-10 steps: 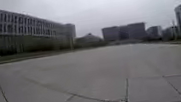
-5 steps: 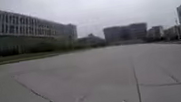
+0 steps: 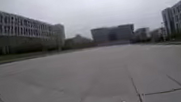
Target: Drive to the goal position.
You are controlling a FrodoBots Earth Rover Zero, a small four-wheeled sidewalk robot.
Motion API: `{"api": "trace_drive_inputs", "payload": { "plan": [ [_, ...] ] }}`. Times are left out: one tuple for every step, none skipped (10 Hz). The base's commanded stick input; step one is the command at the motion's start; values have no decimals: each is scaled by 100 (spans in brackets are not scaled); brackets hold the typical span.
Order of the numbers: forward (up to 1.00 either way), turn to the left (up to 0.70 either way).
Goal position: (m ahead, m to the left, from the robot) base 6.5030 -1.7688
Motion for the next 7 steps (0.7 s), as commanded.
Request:
{"api": "trace_drive_inputs", "payload": {
  "plan": [
    [100,-40],
    [100,-40],
    [100,-40],
    [100,-6],
    [100,0],
    [100,0],
    [100,0]
  ]
}}
